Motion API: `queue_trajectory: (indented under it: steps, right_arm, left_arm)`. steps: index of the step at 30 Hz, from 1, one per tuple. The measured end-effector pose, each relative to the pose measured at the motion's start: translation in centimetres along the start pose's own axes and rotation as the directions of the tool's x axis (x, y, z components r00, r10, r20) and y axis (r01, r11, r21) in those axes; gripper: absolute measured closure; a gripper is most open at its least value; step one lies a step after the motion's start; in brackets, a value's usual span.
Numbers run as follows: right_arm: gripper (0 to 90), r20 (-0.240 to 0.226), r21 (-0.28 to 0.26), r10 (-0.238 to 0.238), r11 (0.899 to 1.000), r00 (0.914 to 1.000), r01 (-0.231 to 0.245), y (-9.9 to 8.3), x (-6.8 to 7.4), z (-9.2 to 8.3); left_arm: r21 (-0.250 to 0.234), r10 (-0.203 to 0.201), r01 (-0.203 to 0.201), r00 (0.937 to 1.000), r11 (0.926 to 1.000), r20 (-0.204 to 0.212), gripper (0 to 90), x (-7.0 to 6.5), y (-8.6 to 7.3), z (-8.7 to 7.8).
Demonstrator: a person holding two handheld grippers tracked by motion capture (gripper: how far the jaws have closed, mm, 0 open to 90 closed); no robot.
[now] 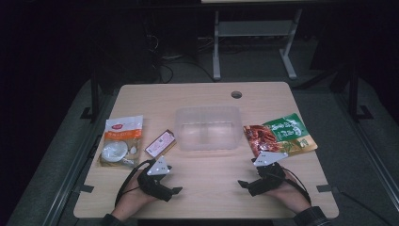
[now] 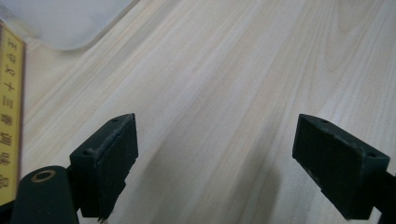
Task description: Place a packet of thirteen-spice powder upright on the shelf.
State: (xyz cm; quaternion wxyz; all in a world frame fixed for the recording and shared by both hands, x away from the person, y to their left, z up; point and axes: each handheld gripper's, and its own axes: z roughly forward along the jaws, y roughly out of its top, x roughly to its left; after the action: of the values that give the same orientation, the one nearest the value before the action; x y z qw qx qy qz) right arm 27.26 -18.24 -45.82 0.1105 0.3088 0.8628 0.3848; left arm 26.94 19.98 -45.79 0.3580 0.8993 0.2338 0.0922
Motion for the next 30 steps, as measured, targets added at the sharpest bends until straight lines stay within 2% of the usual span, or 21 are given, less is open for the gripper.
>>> queue_trajectory:
  steps: [1,7,10,14,17,19,25,26,30]
  right_arm:
    - [4.2,0.000,0.000,0.000,1.000,1.0000,0.000,0.0,0.0,0.0]
    - [4.5,-0.015,0.009,0.004,1.000,0.9999,-0.004,0.0,0.1,0.2]
    - [4.7,-0.027,0.001,-0.002,1.000,0.9996,0.002,0.1,0.2,0.2]
    - [4.9,-0.029,0.003,-0.007,1.000,0.9995,0.008,0.1,0.3,0.2]
    - [5.6,-0.033,0.003,-0.007,1.000,0.9994,0.007,0.1,0.3,0.2]
    - [5.9,-0.034,0.006,-0.007,1.000,0.9994,0.007,0.1,0.3,0.2]
    - [6.2,-0.041,0.009,-0.009,1.000,0.9991,0.009,0.2,0.3,0.2]
    - [6.2,-0.042,0.008,-0.011,1.000,0.9991,0.011,0.2,0.4,0.3]
    - [6.4,-0.043,0.009,-0.014,1.000,0.9990,0.015,0.2,0.4,0.3]
  left_arm:
    - [0.001,0.004,-0.004,1.0000,1.0000,-0.003,13.7,0.1,0.0,-0.1]
    - [-0.001,-0.041,0.041,0.9991,0.9992,-0.015,16.2,0.8,0.0,-0.8]
    - [-0.002,-0.047,0.047,0.9982,0.9989,-0.038,16.3,1.3,0.0,-1.5]
    - [-0.018,-0.064,0.063,0.9959,0.9978,-0.063,17.1,2.0,-0.1,-2.4]
    - [-0.039,-0.088,0.086,0.9942,0.9956,-0.062,18.0,2.5,-0.1,-3.2]
    - [-0.047,-0.089,0.086,0.9939,0.9952,-0.066,19.0,2.6,0.0,-3.4]
    - [-0.057,-0.102,0.096,0.9886,0.9937,-0.111,19.1,3.8,0.2,-4.6]
    - [-0.055,-0.106,0.100,0.9859,0.9935,-0.129,19.1,4.3,0.2,-4.9]
    - [-0.055,-0.118,0.110,0.9812,0.9924,-0.153,19.1,5.0,0.3,-5.3]
